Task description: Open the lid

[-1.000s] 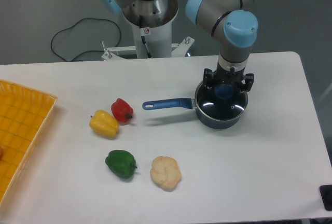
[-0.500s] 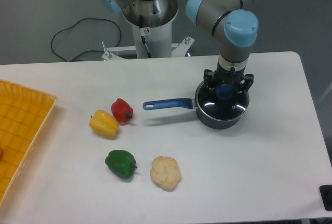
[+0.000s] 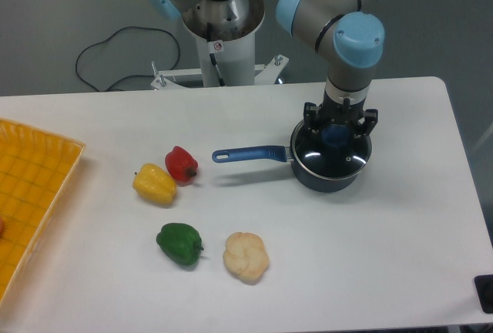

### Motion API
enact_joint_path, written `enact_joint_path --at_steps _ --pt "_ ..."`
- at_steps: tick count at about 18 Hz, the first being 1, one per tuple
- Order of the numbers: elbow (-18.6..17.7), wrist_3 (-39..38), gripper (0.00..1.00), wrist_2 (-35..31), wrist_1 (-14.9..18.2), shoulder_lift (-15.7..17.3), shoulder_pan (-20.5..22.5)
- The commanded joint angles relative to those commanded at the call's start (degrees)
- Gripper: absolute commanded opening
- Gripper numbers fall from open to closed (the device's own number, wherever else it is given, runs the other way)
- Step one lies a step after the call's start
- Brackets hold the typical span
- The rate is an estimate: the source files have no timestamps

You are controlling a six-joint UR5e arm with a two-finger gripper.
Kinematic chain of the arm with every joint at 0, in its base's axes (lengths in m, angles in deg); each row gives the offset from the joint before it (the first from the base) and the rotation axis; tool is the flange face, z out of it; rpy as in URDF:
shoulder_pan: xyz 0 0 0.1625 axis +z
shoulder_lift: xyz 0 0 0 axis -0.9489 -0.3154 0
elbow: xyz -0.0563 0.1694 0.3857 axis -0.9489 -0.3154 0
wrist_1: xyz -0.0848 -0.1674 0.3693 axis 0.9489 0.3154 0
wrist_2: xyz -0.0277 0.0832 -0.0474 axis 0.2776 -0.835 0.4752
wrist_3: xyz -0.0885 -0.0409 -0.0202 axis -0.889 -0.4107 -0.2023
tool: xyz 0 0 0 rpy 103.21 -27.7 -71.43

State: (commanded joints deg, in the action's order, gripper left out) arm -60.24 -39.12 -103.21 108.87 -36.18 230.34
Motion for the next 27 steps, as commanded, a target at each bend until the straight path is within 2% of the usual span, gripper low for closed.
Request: enact_joint_path --at_steps 2,7,9,16,20,27 --pt "0.36 -0.09 0.55 0.09 1.14 0.87 -0.17" --pt "3.25 -0.18 0.55 0.17 7.20 1.67 -0.70" --pt "5.18 -0.09 0.55 0.09 9.93 1.50 -0.88" --pt "11.51 -0.53 0.55 0.26 14.50 -0.43 -1.58" --pt "15.82 -1.93 0.55 0.79 15.39 -3.68 -3.42" --pt "17.49 -2.02 0.55 0.88 15.39 -5.10 -3.95"
